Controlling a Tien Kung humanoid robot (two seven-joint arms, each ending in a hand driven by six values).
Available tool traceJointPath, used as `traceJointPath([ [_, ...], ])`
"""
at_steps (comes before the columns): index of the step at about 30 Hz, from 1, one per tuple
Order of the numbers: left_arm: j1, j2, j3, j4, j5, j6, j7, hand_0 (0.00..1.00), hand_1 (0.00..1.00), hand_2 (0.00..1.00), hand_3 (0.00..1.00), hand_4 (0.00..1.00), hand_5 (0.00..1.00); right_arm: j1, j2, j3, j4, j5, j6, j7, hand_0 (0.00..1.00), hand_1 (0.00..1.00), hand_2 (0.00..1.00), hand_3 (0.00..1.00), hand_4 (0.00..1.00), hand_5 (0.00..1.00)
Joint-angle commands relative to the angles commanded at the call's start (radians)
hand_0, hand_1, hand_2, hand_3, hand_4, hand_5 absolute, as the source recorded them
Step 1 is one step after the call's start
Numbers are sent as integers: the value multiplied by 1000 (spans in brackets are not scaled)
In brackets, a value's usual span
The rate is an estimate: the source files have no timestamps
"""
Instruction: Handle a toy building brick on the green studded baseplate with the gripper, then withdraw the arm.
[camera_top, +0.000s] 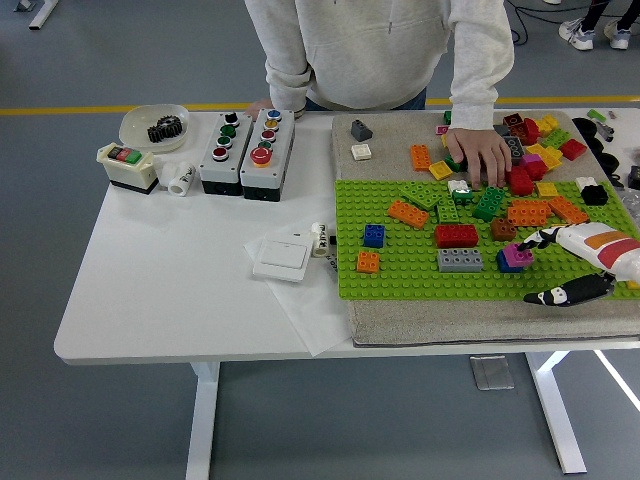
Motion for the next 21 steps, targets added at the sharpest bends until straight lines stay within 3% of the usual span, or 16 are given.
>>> traceJointPath([
  [21,-3,1,7,-1,-8,0,-1,799,846,842,745,808,677,7,13,-8,-17,-6,-4,-22,752,718,742,725,952,501],
])
